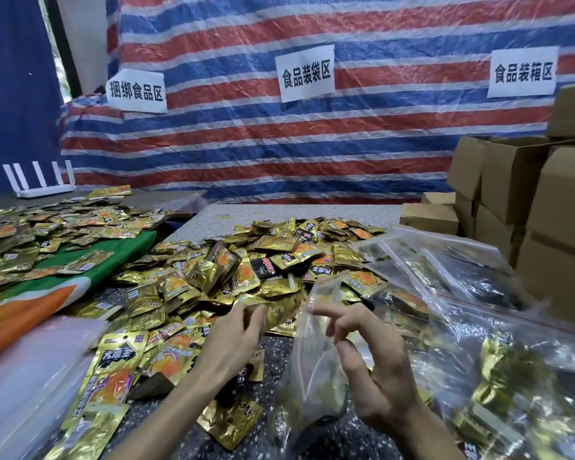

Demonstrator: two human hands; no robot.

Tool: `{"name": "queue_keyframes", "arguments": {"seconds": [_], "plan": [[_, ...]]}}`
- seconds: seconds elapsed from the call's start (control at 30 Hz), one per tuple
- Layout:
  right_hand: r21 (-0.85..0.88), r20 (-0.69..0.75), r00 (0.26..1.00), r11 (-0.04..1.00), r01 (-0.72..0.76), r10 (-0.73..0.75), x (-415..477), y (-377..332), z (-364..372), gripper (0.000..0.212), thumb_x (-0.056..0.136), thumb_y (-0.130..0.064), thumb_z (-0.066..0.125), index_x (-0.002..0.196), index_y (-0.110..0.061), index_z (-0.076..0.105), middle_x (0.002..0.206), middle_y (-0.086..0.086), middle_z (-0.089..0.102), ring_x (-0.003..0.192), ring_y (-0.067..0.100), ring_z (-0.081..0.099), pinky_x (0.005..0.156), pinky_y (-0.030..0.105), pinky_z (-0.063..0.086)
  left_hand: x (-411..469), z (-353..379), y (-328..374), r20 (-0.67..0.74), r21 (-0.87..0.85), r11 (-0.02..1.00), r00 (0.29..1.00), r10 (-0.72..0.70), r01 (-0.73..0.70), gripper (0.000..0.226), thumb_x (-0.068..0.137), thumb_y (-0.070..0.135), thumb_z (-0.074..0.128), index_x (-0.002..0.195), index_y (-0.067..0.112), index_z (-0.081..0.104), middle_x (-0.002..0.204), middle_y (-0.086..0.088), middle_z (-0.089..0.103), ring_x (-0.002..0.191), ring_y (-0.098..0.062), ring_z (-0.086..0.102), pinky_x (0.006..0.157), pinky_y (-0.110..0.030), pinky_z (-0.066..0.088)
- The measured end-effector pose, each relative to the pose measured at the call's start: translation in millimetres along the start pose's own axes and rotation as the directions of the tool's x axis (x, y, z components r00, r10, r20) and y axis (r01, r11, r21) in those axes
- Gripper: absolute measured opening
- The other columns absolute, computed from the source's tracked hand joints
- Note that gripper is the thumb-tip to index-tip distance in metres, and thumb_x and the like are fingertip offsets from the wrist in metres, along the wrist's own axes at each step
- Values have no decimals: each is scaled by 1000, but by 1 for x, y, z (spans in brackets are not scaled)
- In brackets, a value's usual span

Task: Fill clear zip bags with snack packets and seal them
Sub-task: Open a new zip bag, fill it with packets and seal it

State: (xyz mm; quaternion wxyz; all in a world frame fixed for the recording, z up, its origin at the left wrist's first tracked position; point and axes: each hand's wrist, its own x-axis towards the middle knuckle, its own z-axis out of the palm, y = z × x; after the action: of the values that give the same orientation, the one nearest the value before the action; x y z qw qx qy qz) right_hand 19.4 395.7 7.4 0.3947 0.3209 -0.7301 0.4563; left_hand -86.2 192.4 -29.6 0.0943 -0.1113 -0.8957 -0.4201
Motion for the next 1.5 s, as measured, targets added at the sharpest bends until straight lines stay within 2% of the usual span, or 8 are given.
{"name": "queue_keyframes", "arguments": {"seconds": [0.1,0.23,0.4,0.63,0.97,1.13,1.33,1.5], "plan": [[-17,29,1000,1000,-5,5,-2,1,3,12,86,-9,45,89,-19,49,125,-8,67,103,10,63,85,26,47,-1,-24,18,-126,-166,985,990,-68,47,56,85,64,44,83,11,62,69,-3,66,48,-11,53,42,-20,41],[-48,29,1000,999,4,-3,-3,1,7,7,85,-7,47,85,-12,52,125,-11,66,101,12,65,88,26,49,-5,-73,52,-199,-590,805,957,-212,56,79,72,67,59,85,-10,65,68,-16,65,46,-16,55,41,-25,43],[-61,42,999,998,-24,27,-3,0,10,6,86,-8,50,87,-11,54,121,-8,67,108,14,64,91,32,50,-41,-121,98,-164,-674,739,976,-144,-4,51,61,64,72,59,13,74,60,-11,65,45,-17,55,41,-23,42],[-49,-82,997,999,-5,1,-3,-3,13,4,85,-9,56,85,-11,59,110,-3,58,108,15,59,86,21,46,-74,-131,122,-127,-474,880,991,-50,-17,54,62,61,71,65,7,75,61,-25,67,41,-26,53,34,-20,36],[-17,-74,995,998,68,-69,-2,-8,15,6,85,-8,63,90,-12,64,99,1,57,96,18,60,80,24,48,-71,-121,135,4,1,1000,1000,16,-16,73,63,78,58,62,7,73,53,-8,67,39,-14,49,43,-25,39],[14,-80,993,996,88,-87,-3,-8,15,8,92,-13,66,93,-6,70,100,4,59,95,19,62,79,27,50,-65,-100,149,-130,457,870,953,272,-186,77,76,82,35,51,11,54,41,2,46,41,-7,43,45,-27,25],[20,-95,991,995,100,-97,-2,-7,13,9,90,-9,68,92,-2,73,98,7,60,92,23,63,76,32,51,-52,-81,152,106,412,897,986,131,-163,63,86,69,51,54,14,46,49,3,43,42,-13,37,40,-26,27],[41,-114,986,991,124,-118,-2,-10,13,9,92,-12,67,96,-6,73,100,7,60,93,22,63,78,30,52,-48,-76,156,102,528,830,983,150,-181,53,80,50,66,52,13,40,49,2,39,46,-19,37,41,-30,24]]}}
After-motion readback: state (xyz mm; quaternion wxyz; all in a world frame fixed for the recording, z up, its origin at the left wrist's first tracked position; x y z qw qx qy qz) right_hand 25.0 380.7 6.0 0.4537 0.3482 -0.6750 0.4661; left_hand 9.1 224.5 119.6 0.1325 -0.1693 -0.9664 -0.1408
